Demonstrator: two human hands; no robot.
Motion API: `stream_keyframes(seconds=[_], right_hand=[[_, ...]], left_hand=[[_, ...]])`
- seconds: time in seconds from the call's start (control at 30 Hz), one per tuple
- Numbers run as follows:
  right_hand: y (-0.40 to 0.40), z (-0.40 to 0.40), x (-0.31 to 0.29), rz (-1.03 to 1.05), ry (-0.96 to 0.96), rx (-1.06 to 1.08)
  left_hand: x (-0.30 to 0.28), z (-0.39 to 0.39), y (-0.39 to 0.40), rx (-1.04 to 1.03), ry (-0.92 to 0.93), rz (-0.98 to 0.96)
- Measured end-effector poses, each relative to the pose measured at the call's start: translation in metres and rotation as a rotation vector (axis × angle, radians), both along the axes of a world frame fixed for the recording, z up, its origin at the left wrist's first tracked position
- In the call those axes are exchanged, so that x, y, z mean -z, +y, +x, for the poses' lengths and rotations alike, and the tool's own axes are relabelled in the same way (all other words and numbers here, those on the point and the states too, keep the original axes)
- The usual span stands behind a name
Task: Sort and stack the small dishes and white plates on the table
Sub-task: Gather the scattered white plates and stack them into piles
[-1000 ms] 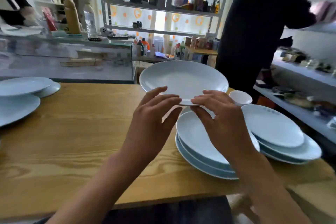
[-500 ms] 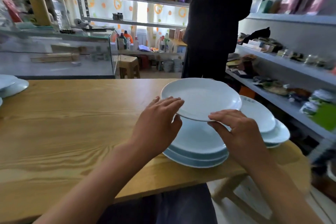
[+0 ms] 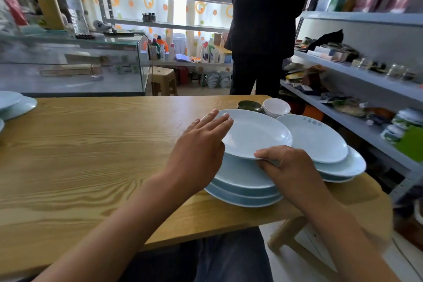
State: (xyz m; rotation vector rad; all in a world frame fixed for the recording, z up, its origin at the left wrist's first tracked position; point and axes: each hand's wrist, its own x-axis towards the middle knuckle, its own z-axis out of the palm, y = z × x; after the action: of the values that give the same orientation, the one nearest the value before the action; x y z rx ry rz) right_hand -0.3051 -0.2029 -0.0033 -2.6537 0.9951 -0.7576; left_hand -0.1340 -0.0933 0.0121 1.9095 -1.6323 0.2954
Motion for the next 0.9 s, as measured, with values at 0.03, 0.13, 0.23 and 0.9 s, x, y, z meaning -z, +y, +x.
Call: stream_keyframes(seconds=[0.03,0.13,0.23,0.9], right_hand=[[-0.001,0.0,0.0,0.047,0.033,0.006],[-0.005,0.003,-0.002,0.177,0.152,0.048],[-0.004,0.007,-0.008,0.26,0.196,0.095],[0.125,0.181,-0.001,-0.172,0.005,-0.425]], left_hand=[[0.0,0.0,0.0,0.001,0.011,-0.003],[0.0,0.0,0.001,0.001,0.033,-0.004],[0.001,0.001,0.002,-0.002,0.045,-0.001],[0.026,0.097,0.135,-0.464,0.089,0.037]])
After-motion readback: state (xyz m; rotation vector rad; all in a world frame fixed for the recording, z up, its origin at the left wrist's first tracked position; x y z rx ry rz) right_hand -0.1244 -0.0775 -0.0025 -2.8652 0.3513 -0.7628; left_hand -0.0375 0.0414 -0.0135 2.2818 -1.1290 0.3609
